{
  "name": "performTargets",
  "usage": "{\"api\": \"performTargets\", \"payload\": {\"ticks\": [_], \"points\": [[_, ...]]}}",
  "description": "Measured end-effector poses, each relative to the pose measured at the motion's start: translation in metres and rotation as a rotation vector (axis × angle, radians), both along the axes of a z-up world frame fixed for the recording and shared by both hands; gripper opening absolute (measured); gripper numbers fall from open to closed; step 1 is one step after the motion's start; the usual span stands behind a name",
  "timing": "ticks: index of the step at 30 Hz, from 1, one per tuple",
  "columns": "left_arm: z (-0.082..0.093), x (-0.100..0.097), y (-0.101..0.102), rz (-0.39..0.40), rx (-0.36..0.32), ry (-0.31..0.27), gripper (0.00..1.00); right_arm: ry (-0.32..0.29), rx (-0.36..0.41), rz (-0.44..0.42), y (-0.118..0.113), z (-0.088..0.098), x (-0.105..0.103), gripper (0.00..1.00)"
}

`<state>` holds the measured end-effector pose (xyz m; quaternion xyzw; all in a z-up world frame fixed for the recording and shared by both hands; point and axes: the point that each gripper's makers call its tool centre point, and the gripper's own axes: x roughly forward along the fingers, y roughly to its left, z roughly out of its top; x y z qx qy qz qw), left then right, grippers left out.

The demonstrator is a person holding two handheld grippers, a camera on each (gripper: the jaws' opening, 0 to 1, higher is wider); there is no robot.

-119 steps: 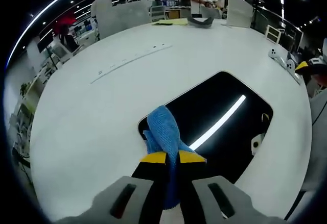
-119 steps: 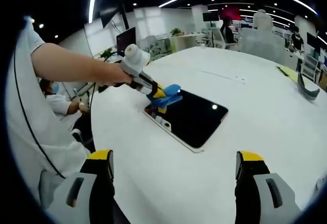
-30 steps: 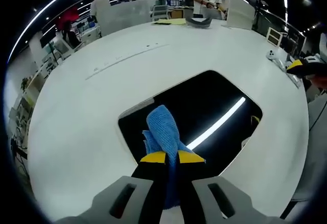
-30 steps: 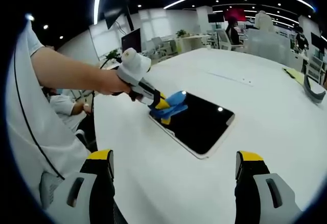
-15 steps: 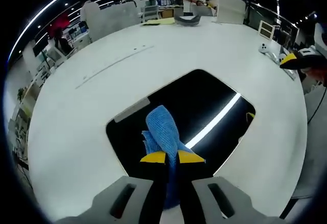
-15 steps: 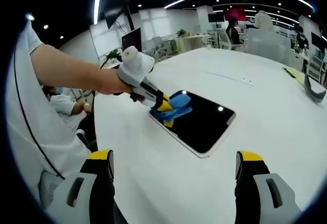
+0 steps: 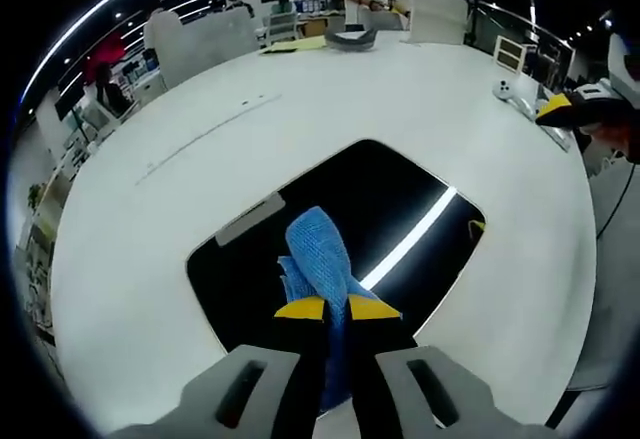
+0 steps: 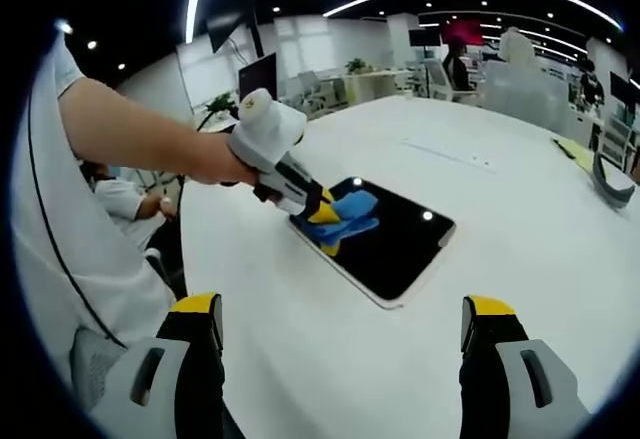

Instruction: Wipe the mirror surface with the cleaning cloth until all visible marks leave the cleaned area.

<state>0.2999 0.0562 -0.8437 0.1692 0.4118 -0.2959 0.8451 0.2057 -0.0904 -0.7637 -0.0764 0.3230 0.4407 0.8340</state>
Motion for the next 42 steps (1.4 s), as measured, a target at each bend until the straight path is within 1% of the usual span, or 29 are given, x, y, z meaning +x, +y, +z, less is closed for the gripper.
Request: {"api": "performTargets", "payload": {"ticks": [2, 7, 12, 14, 23, 32, 35, 37, 42], "points": [[0.000, 0.000, -0.004, -0.020, 0.015, -0.003, 0.03, -0.001, 0.003, -0.001, -0.001, 0.001, -0.001, 1.00], [0.000, 0.000, -0.011, -0.043, 0.012, 0.001, 0.03, -0.002, 0.011, -0.007, -0.002, 0.003, -0.001, 1.00], [0.000, -0.001, -0.017, -0.057, 0.001, 0.003, 0.03, 0.003, 0.008, -0.010, -0.003, 0.001, 0.000, 1.00], [0.000, -0.002, -0.021, -0.086, 0.012, -0.004, 0.03, 0.006, 0.003, -0.010, -0.004, 0.000, 0.000, 1.00], [0.000, -0.004, -0.035, -0.137, 0.021, 0.002, 0.03, 0.013, 0.002, -0.015, -0.006, -0.001, 0.000, 1.00], [0.000, -0.005, -0.047, -0.168, 0.020, -0.001, 0.03, 0.012, 0.007, -0.016, -0.006, 0.000, 0.000, 1.00], [0.000, -0.006, -0.050, -0.175, 0.018, 0.000, 0.03, 0.012, 0.003, -0.020, -0.007, -0.001, 0.001, 1.00], [0.000, -0.006, -0.053, -0.180, 0.019, 0.000, 0.03, 0.023, -0.007, -0.023, -0.009, -0.003, 0.001, 1.00], [0.000, -0.007, -0.059, -0.193, 0.017, 0.000, 0.03, 0.018, -0.013, -0.020, -0.011, -0.004, 0.001, 1.00]]}}
